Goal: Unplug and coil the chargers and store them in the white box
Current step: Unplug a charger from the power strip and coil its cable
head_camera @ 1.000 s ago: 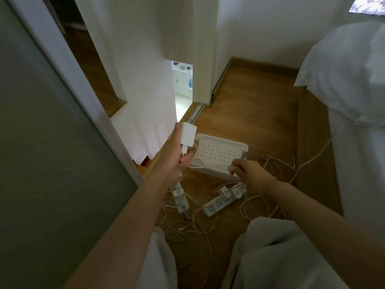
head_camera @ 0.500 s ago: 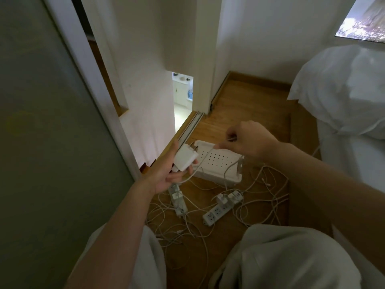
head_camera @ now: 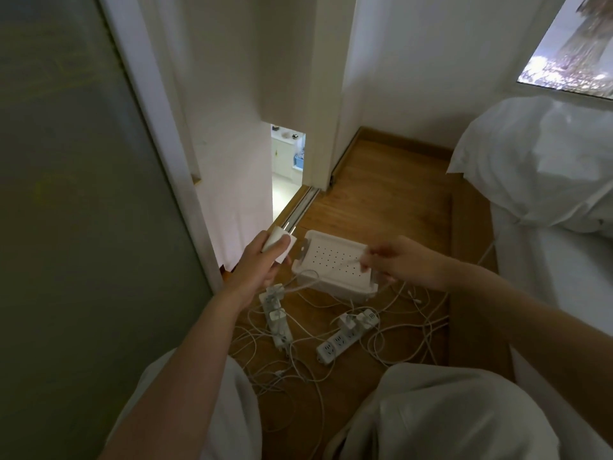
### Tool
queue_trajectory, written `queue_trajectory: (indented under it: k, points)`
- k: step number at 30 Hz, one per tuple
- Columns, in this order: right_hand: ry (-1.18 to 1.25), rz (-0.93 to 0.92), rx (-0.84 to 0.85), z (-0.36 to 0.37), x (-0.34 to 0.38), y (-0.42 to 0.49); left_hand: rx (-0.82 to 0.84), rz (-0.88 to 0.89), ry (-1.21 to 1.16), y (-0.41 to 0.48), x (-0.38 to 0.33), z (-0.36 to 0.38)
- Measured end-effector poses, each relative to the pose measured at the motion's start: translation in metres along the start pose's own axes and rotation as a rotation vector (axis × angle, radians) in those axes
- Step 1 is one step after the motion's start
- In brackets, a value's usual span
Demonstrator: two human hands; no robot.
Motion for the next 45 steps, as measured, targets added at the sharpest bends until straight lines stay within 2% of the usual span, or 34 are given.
queue_trajectory:
  k: [2, 3, 7, 9, 11, 13, 15, 18, 21, 24, 26, 28, 30, 34, 37, 39, 42, 45]
  points:
    - [-0.305, 0.081, -0.02, 0.0, -0.028, 0.004, -0.018, -0.003, -0.036, 0.0, 0.0, -0.002]
    - [-0.362, 0.117, 0.0, -0.001, -0.039, 0.005, -0.04, 0.001, -0.063, 0.0, 0.0, -0.004]
    - [-0.263, 0.233, 0.006, -0.003, -0.067, 0.007, -0.152, -0.008, -0.119, 0.001, -0.001, -0.012]
    - [-0.198, 0.266, -0.06, -0.002, -0.07, 0.009, -0.121, -0.001, -0.081, 0.0, -0.002, -0.01]
    - [-0.208, 0.263, -0.196, -0.009, -0.059, 0.01, -0.015, 0.006, 0.036, -0.002, 0.001, -0.004]
    - [-0.268, 0.18, -0.374, -0.022, -0.03, 0.008, 0.071, -0.042, 0.083, -0.003, 0.005, 0.003]
    - [-0.226, 0.03, -0.53, -0.035, 0.007, 0.005, 0.133, -0.086, 0.065, -0.003, 0.006, 0.008]
    - [-0.196, -0.208, -0.619, -0.039, 0.057, 0.004, 0.213, -0.051, -0.103, 0.0, 0.005, 0.015]
    - [-0.265, -0.197, -0.55, -0.027, 0.066, 0.014, 0.117, -0.077, -0.238, 0.003, 0.008, 0.014]
    - [-0.386, 0.033, -0.442, -0.01, 0.027, 0.029, -0.05, -0.131, -0.234, 0.006, 0.007, 0.009]
    - [-0.533, 0.234, -0.252, 0.001, -0.007, 0.037, -0.093, -0.104, -0.256, 0.006, 0.007, 0.006]
    - [-0.585, 0.344, -0.021, 0.012, -0.028, 0.037, -0.078, -0.108, -0.297, 0.005, 0.009, 0.007]
    - [-0.445, 0.291, 0.093, 0.024, -0.027, 0.036, -0.036, -0.119, -0.344, 0.003, 0.008, 0.011]
    - [0.121, 0.117, 0.063, 0.056, 0.022, 0.026, 0.031, -0.137, -0.529, 0.001, 0.005, 0.024]
    - [0.305, 0.018, 0.041, 0.083, 0.044, 0.025, 0.066, -0.133, -0.543, 0.0, 0.005, 0.03]
    - [0.41, -0.017, 0.028, 0.09, 0.045, 0.028, 0.028, -0.169, -0.595, 0.0, 0.004, 0.029]
    - [0.455, -0.067, 0.088, 0.092, 0.035, 0.028, 0.04, -0.188, -0.772, -0.001, -0.001, 0.019]
    - [0.235, -0.134, 0.079, 0.089, 0.021, 0.023, 0.18, -0.143, -0.738, -0.004, -0.006, 0.013]
Point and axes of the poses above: each hand's wrist, its own y-axis towards the middle knuckle, its own z-axis out of the palm, x = y × z, the point moved 2 cm from there along y, towards the middle knuckle, and after that the axes turned 7 degrees about z, right-handed, at the moved point
